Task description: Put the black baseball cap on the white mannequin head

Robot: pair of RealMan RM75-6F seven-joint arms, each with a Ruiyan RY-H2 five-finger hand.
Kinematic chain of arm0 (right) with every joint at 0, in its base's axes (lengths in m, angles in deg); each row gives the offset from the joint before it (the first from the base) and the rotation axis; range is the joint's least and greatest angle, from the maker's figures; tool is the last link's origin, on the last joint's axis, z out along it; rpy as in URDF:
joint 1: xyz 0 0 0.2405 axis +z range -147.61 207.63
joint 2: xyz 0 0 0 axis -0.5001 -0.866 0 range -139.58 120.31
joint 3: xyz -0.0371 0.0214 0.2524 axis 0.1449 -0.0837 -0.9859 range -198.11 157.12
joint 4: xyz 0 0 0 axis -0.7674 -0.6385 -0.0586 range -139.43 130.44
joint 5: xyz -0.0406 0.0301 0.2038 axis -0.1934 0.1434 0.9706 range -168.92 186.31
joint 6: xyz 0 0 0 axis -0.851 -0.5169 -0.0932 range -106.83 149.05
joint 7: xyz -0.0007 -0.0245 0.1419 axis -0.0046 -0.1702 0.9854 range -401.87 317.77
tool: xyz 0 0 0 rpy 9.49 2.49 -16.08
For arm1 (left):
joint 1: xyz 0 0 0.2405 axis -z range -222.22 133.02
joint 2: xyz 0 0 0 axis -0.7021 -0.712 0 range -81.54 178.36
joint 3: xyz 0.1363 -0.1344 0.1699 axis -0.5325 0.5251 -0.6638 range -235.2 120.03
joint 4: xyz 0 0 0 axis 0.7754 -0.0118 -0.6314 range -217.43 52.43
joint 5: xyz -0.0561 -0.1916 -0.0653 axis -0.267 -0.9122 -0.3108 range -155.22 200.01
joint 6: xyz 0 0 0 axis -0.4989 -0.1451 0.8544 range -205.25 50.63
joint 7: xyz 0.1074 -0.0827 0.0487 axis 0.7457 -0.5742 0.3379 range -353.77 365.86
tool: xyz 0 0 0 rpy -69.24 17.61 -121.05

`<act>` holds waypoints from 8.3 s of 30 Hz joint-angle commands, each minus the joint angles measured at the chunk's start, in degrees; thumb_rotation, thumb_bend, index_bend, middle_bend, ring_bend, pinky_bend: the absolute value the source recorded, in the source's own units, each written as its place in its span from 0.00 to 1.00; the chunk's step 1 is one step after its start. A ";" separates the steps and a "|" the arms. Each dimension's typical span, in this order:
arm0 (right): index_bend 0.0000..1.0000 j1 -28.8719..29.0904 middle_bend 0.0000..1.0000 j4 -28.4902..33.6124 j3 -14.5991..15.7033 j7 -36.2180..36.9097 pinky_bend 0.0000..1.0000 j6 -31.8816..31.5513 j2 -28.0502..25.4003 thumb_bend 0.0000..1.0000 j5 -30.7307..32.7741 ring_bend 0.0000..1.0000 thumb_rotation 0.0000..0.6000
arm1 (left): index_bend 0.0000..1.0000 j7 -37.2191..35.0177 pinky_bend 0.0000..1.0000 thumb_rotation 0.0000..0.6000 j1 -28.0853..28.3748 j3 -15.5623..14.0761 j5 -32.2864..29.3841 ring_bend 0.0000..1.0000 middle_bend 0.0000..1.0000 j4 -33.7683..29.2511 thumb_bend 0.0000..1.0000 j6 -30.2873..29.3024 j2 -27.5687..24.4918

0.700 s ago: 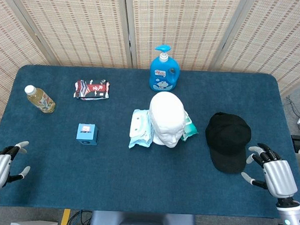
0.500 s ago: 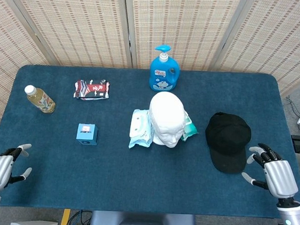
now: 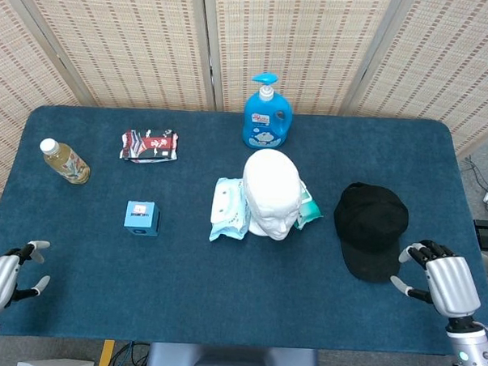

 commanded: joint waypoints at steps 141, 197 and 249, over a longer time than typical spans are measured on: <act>0.56 5.83 0.70 -50.78 1.03 5.04 0.64 -4.84 30.26 0.00 0.74 0.52 1.00 | 0.56 2.14 0.94 1.00 -0.90 1.29 -3.71 0.69 0.75 -3.04 0.22 -0.15 -2.72; 0.54 6.86 0.37 -40.67 -2.95 6.92 0.39 -6.47 24.37 0.43 4.05 0.26 1.00 | 0.56 0.89 0.94 1.00 -1.08 0.87 -4.37 0.69 0.75 -3.71 0.22 0.93 -3.68; 0.68 18.31 0.39 -2.98 -14.43 -27.82 0.39 -10.34 1.73 0.44 -4.28 0.26 1.00 | 0.56 -0.78 0.94 1.00 -1.78 1.10 -4.18 0.69 0.75 -4.24 0.21 0.03 -5.14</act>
